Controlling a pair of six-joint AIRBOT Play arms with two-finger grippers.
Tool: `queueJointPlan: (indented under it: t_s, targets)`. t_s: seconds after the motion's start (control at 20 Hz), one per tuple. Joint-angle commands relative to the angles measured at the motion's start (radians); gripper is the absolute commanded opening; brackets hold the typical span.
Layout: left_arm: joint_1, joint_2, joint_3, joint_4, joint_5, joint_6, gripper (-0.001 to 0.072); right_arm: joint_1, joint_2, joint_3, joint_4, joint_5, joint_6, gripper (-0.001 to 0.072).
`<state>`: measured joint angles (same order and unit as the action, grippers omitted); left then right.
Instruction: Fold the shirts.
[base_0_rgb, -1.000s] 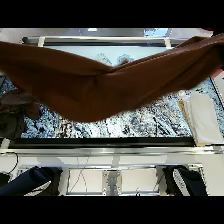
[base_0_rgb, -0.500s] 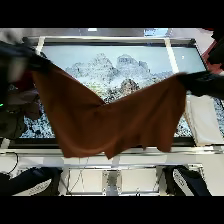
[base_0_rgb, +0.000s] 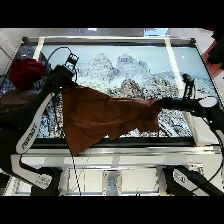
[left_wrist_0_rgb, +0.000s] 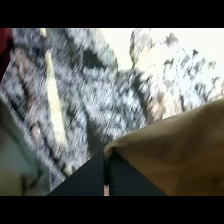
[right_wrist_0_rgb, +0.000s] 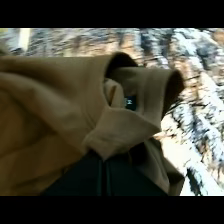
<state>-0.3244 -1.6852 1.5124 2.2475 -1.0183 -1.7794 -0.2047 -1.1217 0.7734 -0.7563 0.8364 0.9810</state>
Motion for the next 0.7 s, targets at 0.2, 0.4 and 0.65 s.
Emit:
queueJointPlan:
  t_s: [0.2, 0.4, 0.65]
  targets:
    - [0.097, -0.058, 0.095, 0.059, 0.204, -0.220, 0.0010, 0.001, -0.251, 0.011, 0.286, -0.322, -0.249, 0.0024]
    - [0.158, -0.058, 0.190, 0.014, 0.138, -0.256, 0.0009, 0.027, -0.280, 0.132, 0.285, -0.354, -0.249, 0.0024]
    - [0.155, -0.058, 0.193, -0.151, 0.138, -0.251, 0.0197, 0.070, -0.280, 0.220, 0.298, -0.381, -0.244, 0.0288]
